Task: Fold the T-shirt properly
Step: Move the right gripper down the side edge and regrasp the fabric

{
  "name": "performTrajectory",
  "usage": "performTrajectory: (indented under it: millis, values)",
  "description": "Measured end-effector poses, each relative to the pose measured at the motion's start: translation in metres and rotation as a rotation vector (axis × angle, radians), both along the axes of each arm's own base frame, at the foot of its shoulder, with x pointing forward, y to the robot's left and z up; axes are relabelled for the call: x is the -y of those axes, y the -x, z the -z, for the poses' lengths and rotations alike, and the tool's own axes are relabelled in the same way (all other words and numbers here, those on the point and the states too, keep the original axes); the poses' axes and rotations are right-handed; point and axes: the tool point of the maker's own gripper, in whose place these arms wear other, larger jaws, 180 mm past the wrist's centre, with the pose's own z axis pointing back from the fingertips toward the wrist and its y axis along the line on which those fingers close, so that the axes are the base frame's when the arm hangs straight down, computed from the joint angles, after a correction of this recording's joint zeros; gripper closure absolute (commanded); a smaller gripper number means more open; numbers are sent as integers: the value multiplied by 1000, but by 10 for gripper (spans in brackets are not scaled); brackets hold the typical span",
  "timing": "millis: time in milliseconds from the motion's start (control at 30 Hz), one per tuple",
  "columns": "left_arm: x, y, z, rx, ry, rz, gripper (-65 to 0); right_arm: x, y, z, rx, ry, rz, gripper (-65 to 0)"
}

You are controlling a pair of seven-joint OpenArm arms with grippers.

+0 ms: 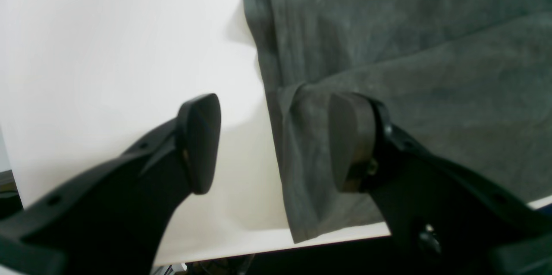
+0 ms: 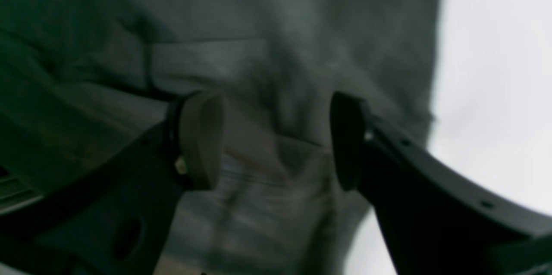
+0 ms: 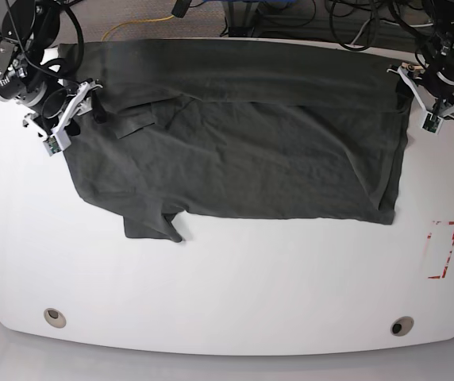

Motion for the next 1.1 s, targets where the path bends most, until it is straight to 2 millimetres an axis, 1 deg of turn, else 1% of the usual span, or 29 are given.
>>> performTrajectory:
  millis: [133, 233, 300, 367, 433, 533, 600, 767, 833, 967, 1100]
  values:
    - [2, -3, 0, 2, 0, 6, -368, -24, -10, 11, -26, -35, -60, -371]
    - [6, -7, -1, 11, 3, 16, -368, -35, -17, 19, -36, -60, -85, -371]
    - [7, -9, -2, 18, 8, 18, -368, -32, -17, 29, -65, -24, -89, -371]
    - [6, -8, -2, 16, 5, 18, -368, -23, -15, 43, -115, 36, -79, -371]
    - [6, -7, 0, 10, 4, 17, -368, -21, -16, 48, -121, 58, -68, -371]
    - [6, -8, -1, 11, 3, 17, -368, -26, -17, 54, -125, 47, -68, -371]
    - [6, -8, -1, 12, 3, 17, -368, -27, -15, 58, -136, 43, -66, -371]
    - [6, -7, 0, 10, 4, 16, -368, -26, -14, 61, -144, 50, -56, -365]
    - [6, -7, 0, 10, 4, 17, -368, -29, -14, 62, -145, 42, -57, -336]
    - [6, -7, 0, 9, 3, 17, -368, -35, -15, 62, -141, 24, -56, -205]
    - [6, -7, 0, 10, 5, 17, -368, -40, -14, 64, -143, 12, -54, -122]
